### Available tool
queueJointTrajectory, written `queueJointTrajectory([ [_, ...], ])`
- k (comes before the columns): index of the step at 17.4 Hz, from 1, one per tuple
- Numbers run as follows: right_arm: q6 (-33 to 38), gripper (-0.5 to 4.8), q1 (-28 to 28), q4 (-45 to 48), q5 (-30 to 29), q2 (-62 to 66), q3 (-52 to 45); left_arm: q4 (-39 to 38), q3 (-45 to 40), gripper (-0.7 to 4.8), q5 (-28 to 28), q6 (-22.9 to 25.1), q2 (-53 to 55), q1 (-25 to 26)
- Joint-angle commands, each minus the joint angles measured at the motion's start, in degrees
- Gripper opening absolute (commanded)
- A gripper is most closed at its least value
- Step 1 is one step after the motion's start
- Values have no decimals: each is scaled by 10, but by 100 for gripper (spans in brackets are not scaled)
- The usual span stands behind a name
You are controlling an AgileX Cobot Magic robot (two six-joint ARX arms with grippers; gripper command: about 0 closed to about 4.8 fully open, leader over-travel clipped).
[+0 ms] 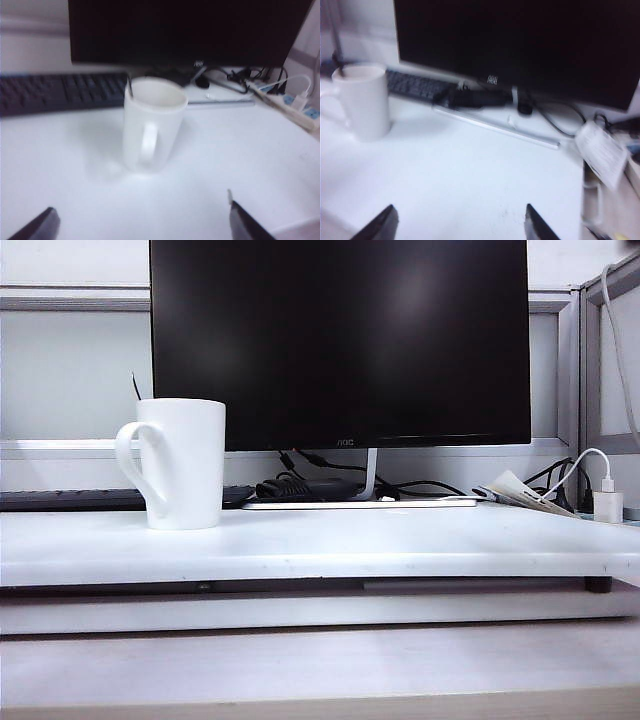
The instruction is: Pick up a spoon and stir the liquid in the cup.
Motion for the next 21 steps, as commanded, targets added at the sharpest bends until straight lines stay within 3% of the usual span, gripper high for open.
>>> queueJointTrajectory([
  [1, 37, 197, 0, 71, 3, 31, -46, 22, -44, 479, 1, -16, 1, 0],
  [3, 55, 134, 0, 69, 3, 42, -76, 31, -71, 253, 1, -21, 1, 0],
  [4, 64, 74, 0, 70, 3, 42, -92, 44, -85, 66, 1, -21, 0, 0],
  [5, 75, -11, 0, 71, 3, 40, -107, 52, -95, 3, 1, -20, 0, 0],
  [8, 137, -1, 0, 108, 3, 40, -148, 60, -122, -6, 1, -22, 0, 0],
  [13, 138, 9, 0, 96, 52, 40, -168, 33, -134, -6, 3, -27, 0, 0],
  [21, 138, 9, 0, 96, 54, 40, -168, 32, -135, -6, 3, -27, -2, 0],
])
